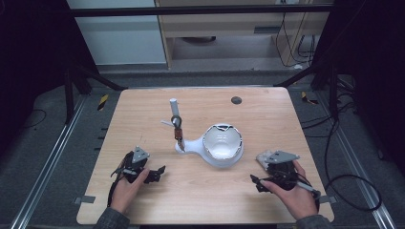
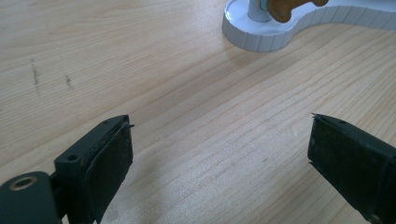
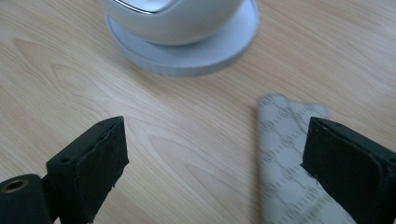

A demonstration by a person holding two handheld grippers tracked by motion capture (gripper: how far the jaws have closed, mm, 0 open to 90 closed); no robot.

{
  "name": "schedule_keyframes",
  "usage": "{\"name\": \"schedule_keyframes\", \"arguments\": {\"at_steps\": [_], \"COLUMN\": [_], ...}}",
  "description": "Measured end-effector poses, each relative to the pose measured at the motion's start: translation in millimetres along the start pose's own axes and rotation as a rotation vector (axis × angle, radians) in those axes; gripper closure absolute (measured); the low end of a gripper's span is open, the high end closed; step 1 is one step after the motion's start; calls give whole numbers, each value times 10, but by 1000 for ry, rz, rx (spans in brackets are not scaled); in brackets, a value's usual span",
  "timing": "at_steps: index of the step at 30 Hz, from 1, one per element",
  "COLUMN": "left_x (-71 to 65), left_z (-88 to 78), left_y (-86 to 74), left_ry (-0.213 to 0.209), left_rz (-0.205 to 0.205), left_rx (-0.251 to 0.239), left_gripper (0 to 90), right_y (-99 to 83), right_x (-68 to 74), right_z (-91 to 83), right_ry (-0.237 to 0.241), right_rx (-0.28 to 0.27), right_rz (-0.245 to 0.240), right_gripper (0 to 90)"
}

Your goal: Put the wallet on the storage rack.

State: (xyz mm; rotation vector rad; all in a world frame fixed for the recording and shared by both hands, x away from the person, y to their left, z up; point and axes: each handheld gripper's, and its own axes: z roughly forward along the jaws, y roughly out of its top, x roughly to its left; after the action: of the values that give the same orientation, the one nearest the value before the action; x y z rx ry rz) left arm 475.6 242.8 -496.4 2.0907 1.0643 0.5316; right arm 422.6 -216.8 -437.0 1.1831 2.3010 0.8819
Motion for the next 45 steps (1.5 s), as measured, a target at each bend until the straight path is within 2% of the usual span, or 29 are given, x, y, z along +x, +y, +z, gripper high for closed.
{"name": "schedule_keyframes", "arguments": {"at_steps": [7,11,13,15,20,26,37,45], "left_x": [-17,-24,-24,-19,-15,-18,-19,-19], "left_z": [71,83,94,102,105,111,112,113], "left_y": [-45,-59,-65,-68,-68,-68,-67,-67], "left_ry": [2,-2,2,-2,5,5,6,5], "left_rz": [0,-21,-13,-25,-21,-22,-22,-22], "left_rx": [40,40,52,48,54,55,57,58], "left_gripper": [52,52,45,38,29,17,10,6], "right_y": [-30,-41,-49,-62,-94,-136,-189,-203], "right_x": [-272,-343,-378,-416,-500,-530,-550,-557], "right_z": [-56,-25,-11,9,54,44,35,95], "right_ry": [-6,-16,-24,-20,-10,-22,-23,-7], "right_rx": [53,99,124,132,157,162,182,219], "right_rz": [61,84,88,99,128,130,148,155], "right_gripper": [87,107,121,131,117,102,216,159]}}
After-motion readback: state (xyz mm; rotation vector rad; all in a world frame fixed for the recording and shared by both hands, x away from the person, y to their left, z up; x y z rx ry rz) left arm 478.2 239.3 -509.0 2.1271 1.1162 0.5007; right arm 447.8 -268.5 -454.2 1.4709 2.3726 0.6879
